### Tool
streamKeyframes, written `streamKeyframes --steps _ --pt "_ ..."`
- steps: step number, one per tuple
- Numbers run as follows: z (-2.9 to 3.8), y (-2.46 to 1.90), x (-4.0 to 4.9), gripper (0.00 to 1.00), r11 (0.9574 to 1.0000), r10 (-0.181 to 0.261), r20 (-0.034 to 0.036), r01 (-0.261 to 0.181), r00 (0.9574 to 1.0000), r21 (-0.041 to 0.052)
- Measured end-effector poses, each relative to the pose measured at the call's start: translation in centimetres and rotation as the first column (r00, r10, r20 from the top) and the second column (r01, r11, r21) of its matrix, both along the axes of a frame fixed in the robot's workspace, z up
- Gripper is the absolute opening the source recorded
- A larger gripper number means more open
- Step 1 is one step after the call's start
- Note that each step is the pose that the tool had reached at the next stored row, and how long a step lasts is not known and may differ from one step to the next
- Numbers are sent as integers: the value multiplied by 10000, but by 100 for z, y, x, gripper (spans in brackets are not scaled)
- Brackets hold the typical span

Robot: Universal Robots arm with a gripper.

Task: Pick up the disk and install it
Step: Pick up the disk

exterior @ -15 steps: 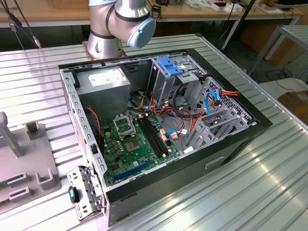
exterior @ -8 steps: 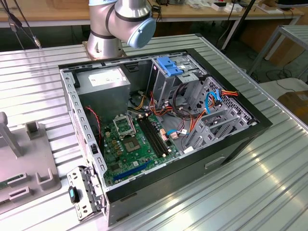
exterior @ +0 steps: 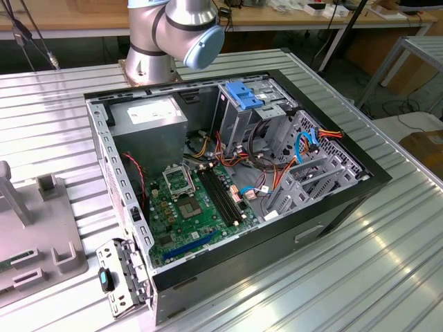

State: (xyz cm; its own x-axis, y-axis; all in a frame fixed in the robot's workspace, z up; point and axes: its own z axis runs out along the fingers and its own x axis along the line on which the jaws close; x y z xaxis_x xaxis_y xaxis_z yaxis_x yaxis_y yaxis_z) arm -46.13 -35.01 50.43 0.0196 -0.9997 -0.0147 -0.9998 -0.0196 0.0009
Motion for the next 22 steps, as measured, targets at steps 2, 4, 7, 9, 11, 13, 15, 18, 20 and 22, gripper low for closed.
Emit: streamKeyframes --steps 2,4,7,9,11,13,15,18,20,22 --pt "0 0 36 37 10000 0 -1 0 10000 0" --pt "1 0 76 37 10000 -1 -2 1 10000 0" --pt "0 0 166 37 10000 -1 -1 1 10000 0" --pt "0 0 205 37 10000 0 -1 0 10000 0" --pt "0 0 250 37 10000 -1 0 1 10000 0" --pt "0 0 324 37 10000 0 0 0 10000 1" --pt "1 0 400 37 10000 0 -1 0 10000 -1" --pt "0 0 456 37 10000 0 0 0 10000 0" --pt "0 0 496 37 10000 0 0 0 10000 0" --pt "0 0 550 37 10000 -1 -1 1 10000 0"
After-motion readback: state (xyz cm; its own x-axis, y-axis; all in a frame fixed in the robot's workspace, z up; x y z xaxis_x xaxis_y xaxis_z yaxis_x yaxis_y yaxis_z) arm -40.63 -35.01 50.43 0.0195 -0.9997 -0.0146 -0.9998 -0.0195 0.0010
